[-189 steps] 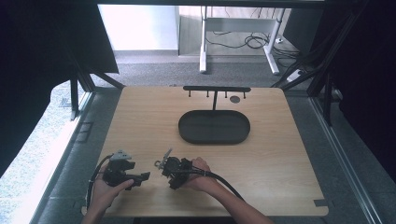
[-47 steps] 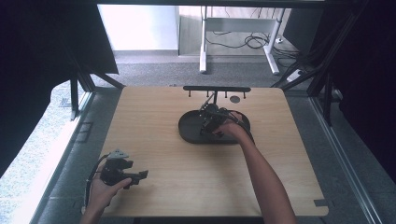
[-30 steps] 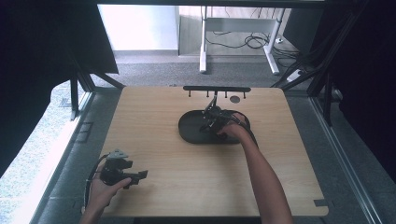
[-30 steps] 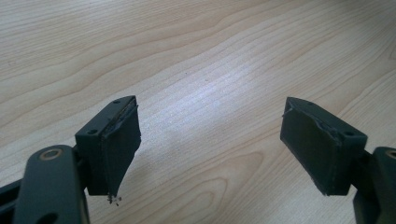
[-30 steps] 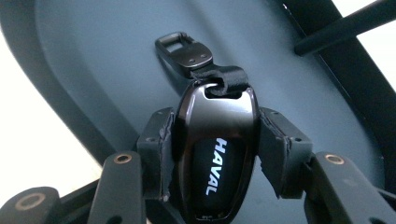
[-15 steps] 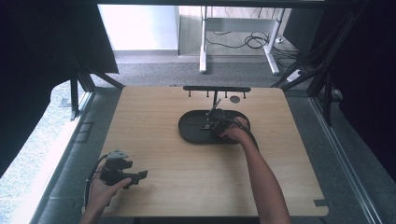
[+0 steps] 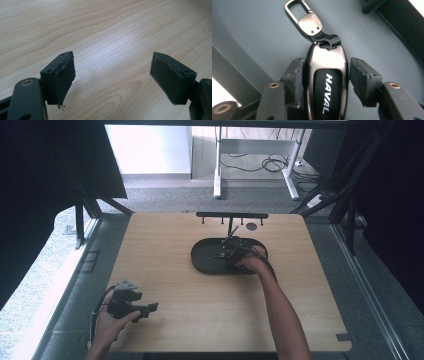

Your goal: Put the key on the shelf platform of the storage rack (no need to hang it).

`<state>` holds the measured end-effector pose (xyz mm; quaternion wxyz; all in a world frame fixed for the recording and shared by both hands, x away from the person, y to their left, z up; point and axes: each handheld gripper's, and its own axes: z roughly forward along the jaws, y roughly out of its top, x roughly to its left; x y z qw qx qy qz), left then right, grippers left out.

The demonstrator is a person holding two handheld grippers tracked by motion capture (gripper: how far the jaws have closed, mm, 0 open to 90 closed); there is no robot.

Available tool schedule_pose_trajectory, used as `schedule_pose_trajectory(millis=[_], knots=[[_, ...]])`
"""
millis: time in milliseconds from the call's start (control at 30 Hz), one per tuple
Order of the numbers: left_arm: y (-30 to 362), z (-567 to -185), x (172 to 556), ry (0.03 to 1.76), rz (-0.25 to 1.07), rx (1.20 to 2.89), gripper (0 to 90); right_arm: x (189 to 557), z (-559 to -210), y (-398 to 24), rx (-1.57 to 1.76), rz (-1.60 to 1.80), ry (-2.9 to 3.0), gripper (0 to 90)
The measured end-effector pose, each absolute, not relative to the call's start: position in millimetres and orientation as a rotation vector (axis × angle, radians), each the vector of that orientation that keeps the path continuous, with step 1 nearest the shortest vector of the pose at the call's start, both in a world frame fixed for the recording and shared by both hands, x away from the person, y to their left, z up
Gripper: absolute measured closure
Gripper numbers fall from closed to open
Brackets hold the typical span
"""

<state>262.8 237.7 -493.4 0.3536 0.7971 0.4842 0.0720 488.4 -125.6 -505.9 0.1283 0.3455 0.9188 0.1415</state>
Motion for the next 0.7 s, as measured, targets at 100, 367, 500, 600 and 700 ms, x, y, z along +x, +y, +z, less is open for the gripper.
schedule_pose_trajectory(millis=[100, 367, 500, 600, 700], knots=[[237.7, -493.5, 263.0, 1.252, 0.187, 2.061, 20.3, 487.1, -505.4, -126.2, 1.01, 0.417, 2.653, 40.5], [236.6, -493.5, 263.1, 1.244, 0.189, 2.068, 20.3, 473.1, -488.3, -126.7, 0.999, 0.462, 2.58, 33.7], [235.8, -493.7, 263.1, 1.245, 0.188, 2.07, 20.3, 459.5, -473.8, -130.7, 0.979, 0.54, 2.55, 33.6], [234.8, -493.3, 262.7, 1.244, 0.187, 2.069, 20.3, 448.7, -464.7, -135.0, 0.973, 0.592, 2.536, 33.6], [233.8, -492.8, 262.4, 1.239, 0.191, 2.073, 20.3, 435.5, -456.7, -140.6, 0.947, 0.654, 2.532, 33.6]])
